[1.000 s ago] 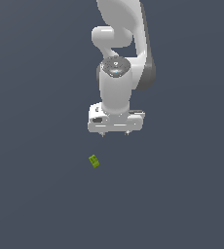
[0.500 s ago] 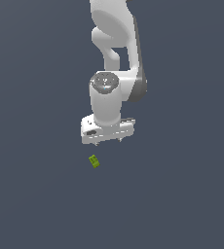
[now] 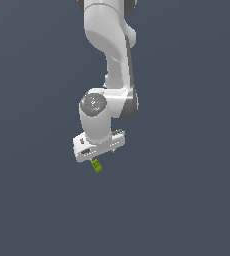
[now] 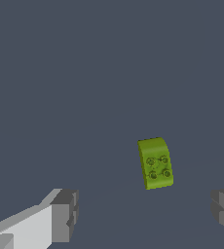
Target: Pick up the object and move it to a goal position.
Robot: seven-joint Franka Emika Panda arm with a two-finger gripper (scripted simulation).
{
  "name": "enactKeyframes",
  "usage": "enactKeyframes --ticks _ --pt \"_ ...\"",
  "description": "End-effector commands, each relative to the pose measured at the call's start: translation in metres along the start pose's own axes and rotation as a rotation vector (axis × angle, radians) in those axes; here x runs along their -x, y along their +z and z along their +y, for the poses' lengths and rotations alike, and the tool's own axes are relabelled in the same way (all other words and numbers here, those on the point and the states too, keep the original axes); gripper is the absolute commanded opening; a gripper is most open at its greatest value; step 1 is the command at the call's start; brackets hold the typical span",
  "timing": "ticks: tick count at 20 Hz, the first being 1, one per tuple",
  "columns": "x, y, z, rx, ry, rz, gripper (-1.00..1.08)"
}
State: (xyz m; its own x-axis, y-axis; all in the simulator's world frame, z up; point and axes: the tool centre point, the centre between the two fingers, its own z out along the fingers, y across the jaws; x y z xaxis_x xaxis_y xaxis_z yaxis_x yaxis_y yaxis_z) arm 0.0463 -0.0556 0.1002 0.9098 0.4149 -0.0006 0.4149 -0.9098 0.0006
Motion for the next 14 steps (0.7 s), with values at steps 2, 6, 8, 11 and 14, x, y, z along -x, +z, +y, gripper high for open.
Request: enactKeyframes --ticks 2,6,8,11,14 --pt "0.001 0.014 0.013 0.000 -0.065 0.000 1.00" --pt "0.002 0.025 0.024 0.000 -0.118 0.000 1.00" --pt "0.003 0.030 0.028 0.000 -0.138 0.000 1.00" --pt "0.004 0.035 0.032 0.000 -0.160 0.000 1.00" --pt "0.004 0.037 0.034 0.000 -0.172 0.001 1.00"
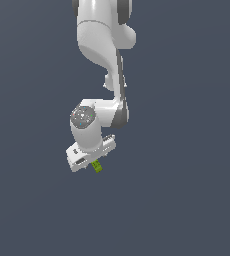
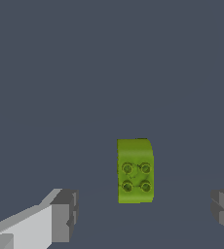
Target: Pick up the object and move it to a goal position.
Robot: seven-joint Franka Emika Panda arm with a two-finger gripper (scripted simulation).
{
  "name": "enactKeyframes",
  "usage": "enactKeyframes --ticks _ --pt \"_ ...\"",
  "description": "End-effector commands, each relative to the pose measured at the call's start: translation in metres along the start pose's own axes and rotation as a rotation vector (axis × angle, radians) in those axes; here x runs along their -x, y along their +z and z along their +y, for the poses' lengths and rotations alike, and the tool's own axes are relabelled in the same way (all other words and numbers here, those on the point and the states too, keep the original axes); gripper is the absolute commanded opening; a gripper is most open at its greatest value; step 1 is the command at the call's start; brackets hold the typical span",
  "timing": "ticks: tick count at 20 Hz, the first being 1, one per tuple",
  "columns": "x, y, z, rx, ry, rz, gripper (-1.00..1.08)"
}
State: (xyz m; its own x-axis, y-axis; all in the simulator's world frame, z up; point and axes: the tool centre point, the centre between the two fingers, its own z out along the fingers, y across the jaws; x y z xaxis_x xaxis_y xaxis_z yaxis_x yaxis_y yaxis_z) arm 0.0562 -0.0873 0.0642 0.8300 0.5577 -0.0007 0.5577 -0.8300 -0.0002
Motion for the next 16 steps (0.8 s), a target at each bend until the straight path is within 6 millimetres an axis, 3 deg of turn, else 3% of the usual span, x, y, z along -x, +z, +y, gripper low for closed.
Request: enactKeyframes --ticks 1,7,16 --pt "0.000 0.002 0.001 0.000 -0.009 0.001 1.00" --pt "0.000 0.007 0.001 0.000 -0.006 0.000 1.00" --pt "0.001 0.048 0.001 0.000 -0.010 0.001 1.00"
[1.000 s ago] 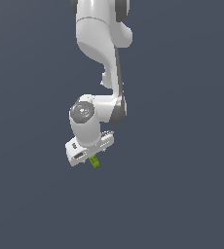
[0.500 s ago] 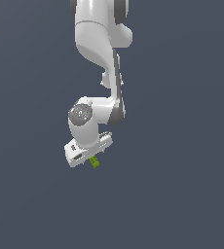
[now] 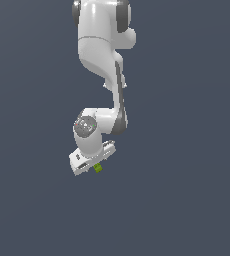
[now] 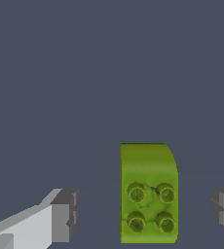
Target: Pick up the object and move it to a goal position.
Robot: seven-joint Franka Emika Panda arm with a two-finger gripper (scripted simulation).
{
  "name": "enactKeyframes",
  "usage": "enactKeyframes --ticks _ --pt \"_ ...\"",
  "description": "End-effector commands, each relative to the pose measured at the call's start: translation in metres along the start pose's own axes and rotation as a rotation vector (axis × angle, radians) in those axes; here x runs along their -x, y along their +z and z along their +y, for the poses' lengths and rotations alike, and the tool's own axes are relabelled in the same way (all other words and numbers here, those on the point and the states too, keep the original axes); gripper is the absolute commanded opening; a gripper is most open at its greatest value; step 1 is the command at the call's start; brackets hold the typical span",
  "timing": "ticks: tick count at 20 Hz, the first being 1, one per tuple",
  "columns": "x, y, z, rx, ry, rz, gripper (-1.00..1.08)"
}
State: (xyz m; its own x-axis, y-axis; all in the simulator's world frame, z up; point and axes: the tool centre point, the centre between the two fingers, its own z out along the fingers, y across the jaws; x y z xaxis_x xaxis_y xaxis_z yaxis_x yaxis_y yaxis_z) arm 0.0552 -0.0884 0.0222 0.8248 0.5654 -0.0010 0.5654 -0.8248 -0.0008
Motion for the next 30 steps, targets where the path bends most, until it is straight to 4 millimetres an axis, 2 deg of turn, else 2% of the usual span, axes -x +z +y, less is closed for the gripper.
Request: enactKeyframes --ticks 1,5,6,20,25,30 --pt "0.000 0.008 0.000 0.001 -0.001 0.001 1.00" --pt "-0.001 0.010 0.001 0.001 -0.001 0.001 1.00" --pt "-0.001 0.010 0.001 0.001 -0.001 0.001 -1.00" --pt "-0.001 0.007 -0.001 0.001 -0.001 0.001 -1.00" --pt "-0.001 -0.006 -0.011 0.001 -0.001 0.001 -1.00" --pt "0.000 -0.029 -0.028 0.001 -0.001 0.000 -1.00"
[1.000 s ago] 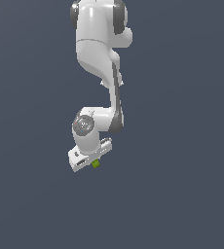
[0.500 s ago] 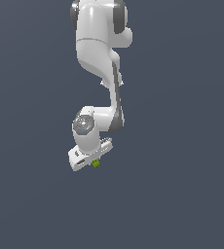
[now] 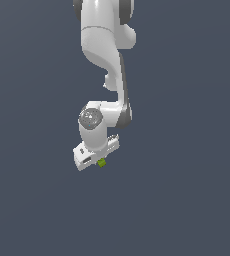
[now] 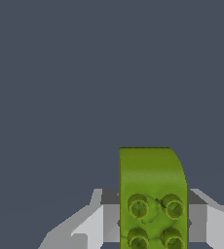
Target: Pick up the object and move it to a goal position.
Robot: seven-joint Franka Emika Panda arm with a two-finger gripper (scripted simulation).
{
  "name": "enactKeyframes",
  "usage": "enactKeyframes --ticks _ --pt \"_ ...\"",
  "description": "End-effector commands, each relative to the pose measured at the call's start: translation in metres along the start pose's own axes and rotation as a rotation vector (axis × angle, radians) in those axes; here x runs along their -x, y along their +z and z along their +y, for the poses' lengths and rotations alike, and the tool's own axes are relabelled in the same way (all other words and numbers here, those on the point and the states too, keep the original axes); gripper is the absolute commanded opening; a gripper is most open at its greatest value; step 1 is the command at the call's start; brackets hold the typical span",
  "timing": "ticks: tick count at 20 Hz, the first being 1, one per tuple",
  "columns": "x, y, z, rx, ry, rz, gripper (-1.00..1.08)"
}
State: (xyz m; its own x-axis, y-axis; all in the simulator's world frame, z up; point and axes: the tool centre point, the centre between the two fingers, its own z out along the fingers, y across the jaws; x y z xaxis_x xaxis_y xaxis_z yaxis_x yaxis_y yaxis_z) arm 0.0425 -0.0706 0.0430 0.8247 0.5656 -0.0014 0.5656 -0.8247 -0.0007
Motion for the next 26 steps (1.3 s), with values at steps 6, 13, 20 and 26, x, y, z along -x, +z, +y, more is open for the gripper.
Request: enactKeyframes --ticks 6,13,20,26 --pt "0.001 -0.051 -0.037 0.001 -0.001 0.001 -1.00" --pt "0.002 -0.113 -0.082 0.002 -0.001 0.000 -1.00" --pt "0.003 -0.180 -0.130 0.003 -0.001 -0.001 -1.00" --pt "0.002 -0.232 -0.166 0.002 -0.002 0.000 -1.00"
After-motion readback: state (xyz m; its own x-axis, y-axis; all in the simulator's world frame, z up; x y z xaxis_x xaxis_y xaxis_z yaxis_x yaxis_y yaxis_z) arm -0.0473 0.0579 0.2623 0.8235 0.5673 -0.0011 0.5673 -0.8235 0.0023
